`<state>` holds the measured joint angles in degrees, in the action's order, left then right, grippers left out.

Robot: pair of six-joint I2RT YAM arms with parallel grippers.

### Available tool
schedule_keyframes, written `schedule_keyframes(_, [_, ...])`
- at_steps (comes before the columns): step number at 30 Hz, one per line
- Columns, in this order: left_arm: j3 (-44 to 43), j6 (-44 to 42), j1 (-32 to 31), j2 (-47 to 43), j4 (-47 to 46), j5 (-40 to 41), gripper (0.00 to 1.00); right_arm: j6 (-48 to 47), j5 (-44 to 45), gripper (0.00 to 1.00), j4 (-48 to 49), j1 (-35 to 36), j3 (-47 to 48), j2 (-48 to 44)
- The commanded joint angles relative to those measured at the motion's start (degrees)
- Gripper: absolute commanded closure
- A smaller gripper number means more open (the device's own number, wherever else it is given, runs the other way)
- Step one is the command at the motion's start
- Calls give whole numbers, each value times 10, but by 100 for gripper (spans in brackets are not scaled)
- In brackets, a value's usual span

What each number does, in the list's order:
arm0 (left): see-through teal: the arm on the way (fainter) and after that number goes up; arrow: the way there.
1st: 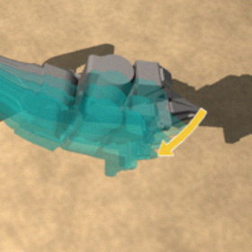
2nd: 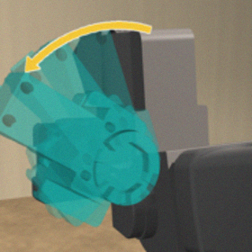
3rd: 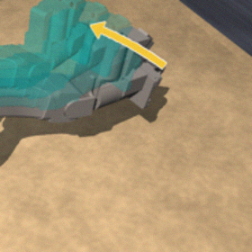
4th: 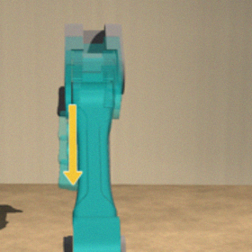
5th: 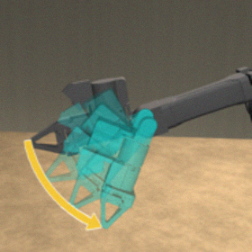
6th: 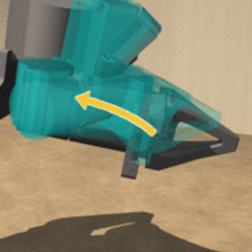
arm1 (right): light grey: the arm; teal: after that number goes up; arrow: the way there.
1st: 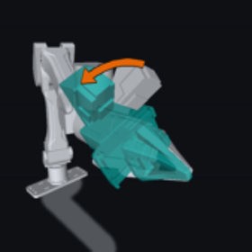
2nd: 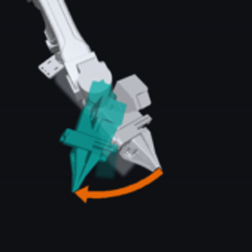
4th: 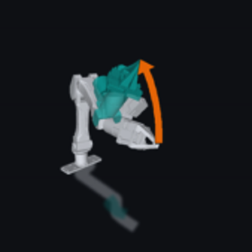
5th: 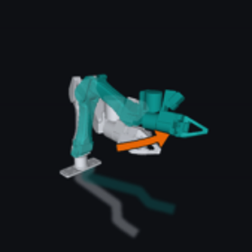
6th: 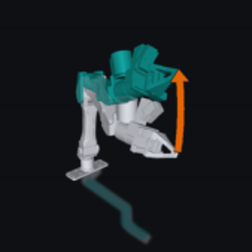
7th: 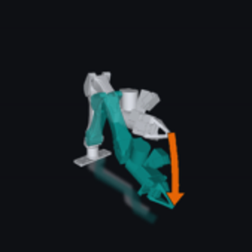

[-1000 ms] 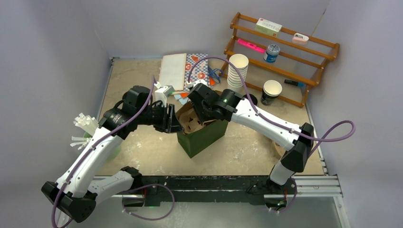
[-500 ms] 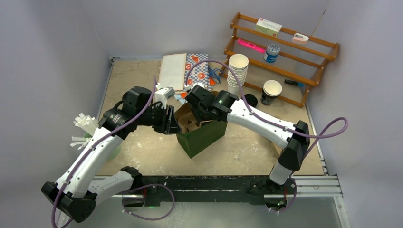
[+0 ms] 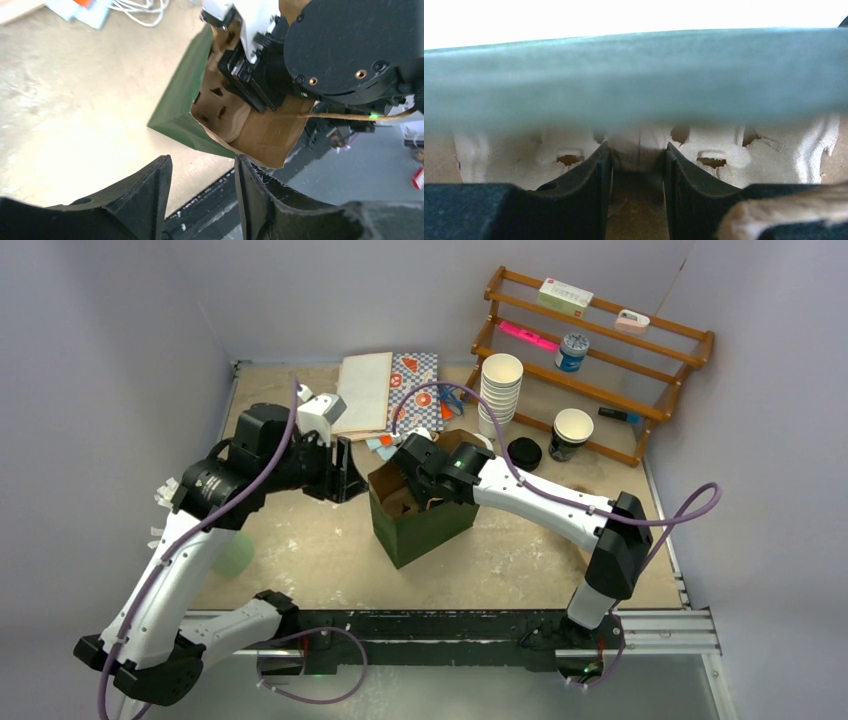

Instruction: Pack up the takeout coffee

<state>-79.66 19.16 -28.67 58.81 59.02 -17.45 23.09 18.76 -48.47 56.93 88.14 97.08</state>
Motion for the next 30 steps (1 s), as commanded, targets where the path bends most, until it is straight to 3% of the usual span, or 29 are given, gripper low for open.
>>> schedule_keyframes(1, [-41, -27, -3, -1, 21, 89, 47, 3, 19, 83, 5, -3, -4, -18])
schedule_keyframes(5, [-12, -47, -2, 17, -39, 82, 43, -11, 15, 83, 24, -3, -9, -33])
schedule_keyframes(9, [8, -84, -2, 43, -116, 20, 39, -20, 12, 83, 29, -3, -13, -47])
schedule_keyframes(14, [50, -112, -2, 48, -236, -35, 39, -30, 0, 83, 37, -3, -21, -61])
schedule_keyframes(19, [68, -114, -3, 75, -286, -71, 40, -33, -5, 83, 40, -2, -25, -66])
schedule_keyframes(30, [64, -104, -3, 134, -297, -67, 69, -38, -8, 83, 57, -2, -48, -79])
